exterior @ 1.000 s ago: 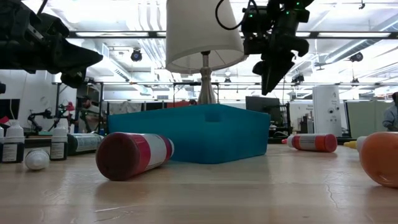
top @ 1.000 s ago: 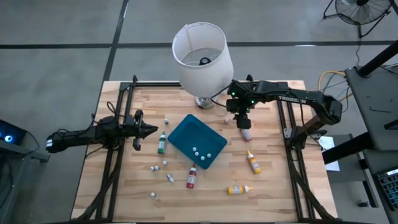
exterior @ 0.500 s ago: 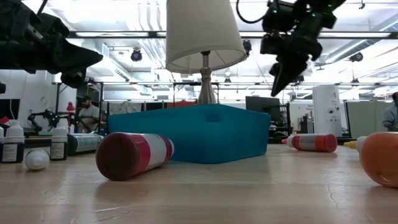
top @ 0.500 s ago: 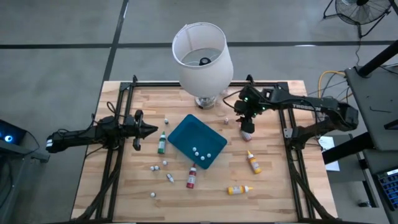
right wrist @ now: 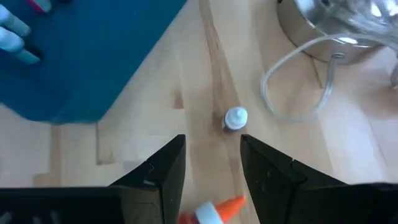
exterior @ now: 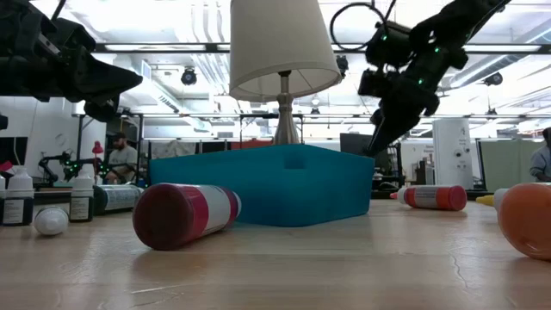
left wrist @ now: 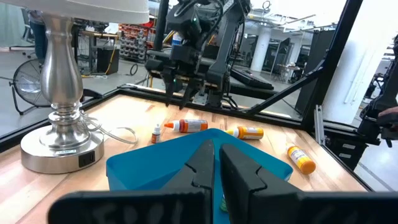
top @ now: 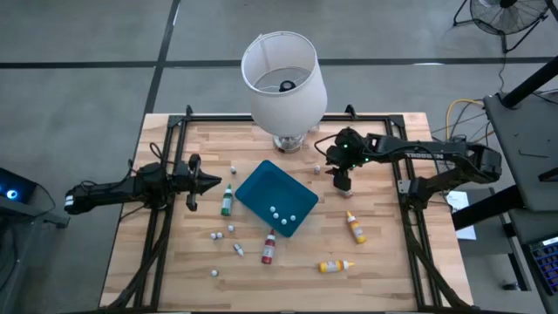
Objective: Pick & Place food coloring
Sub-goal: Put the small orange food coloring bottle into the blue container
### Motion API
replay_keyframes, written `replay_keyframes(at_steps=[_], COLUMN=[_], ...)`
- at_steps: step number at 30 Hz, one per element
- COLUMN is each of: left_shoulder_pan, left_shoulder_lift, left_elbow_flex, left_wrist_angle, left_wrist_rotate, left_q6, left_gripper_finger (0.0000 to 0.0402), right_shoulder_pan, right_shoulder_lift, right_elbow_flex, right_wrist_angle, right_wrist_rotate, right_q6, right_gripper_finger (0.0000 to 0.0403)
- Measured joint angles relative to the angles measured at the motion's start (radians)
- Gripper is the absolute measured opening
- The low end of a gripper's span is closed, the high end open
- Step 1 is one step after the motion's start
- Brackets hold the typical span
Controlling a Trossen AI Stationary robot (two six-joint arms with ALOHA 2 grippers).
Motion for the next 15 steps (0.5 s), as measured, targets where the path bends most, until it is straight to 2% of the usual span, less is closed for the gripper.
replay_keyframes(at_steps=[5,15], left_shoulder_pan=[0.000,0.000], left_shoulder_lift=[0.000,0.000], left_elbow_flex=[0.000,0.000], left_wrist_angle=[0.000,0.000], left_wrist_rotate=[0.000,0.000], left_q6=[0.000,0.000], left_gripper_finger=[0.0000,0.0000], right_shoulder_pan=[0.000,-0.017], right_shoulder_lift=[0.071,0.128], right_elbow_flex=[0.001,0.049], right_wrist_angle=[0.108,0.068], right_wrist_rotate=[0.000,-0.001], right_q6=[-0.020,-0.046], right_gripper_finger=[0.0146,0.0146])
